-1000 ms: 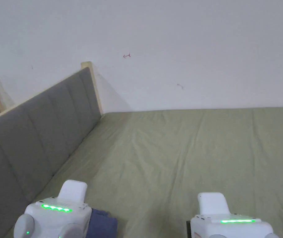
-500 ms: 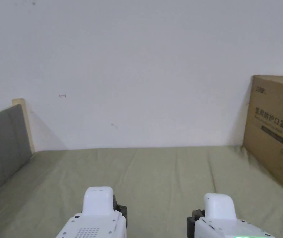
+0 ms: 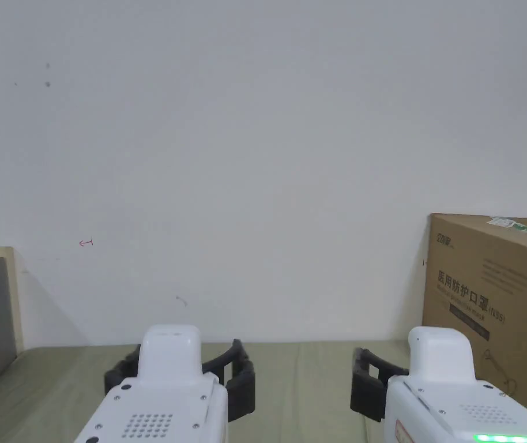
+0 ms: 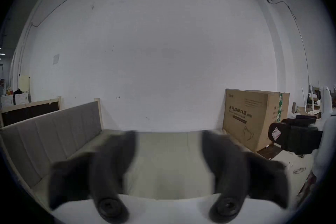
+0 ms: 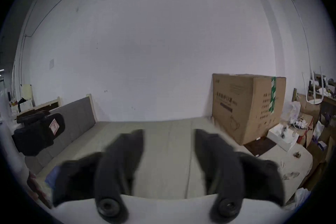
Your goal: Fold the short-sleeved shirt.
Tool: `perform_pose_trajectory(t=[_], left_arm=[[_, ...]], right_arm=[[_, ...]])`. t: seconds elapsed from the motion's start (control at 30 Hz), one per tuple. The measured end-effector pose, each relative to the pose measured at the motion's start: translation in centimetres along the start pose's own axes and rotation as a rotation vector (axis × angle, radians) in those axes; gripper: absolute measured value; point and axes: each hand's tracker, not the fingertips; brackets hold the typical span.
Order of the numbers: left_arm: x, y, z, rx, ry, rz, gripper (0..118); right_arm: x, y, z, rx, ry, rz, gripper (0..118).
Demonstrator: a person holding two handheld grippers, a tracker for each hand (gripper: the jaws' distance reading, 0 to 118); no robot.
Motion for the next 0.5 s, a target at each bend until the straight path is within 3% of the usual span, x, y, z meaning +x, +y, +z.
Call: perform_pose_trajectory(t=[0.17,0.5], left_arm=[[-0.5,0.8,0.6,0.045,0.006,-0.006,109],[-2.1,0.0,1.3,0.039,0.047,0.009,110]], right_arm=[[-0.7,0.7,0.6,0.038,-0.002,0.011,117],[-2.1,-0.2,1.3,0.045,-0.005,0.042,118]])
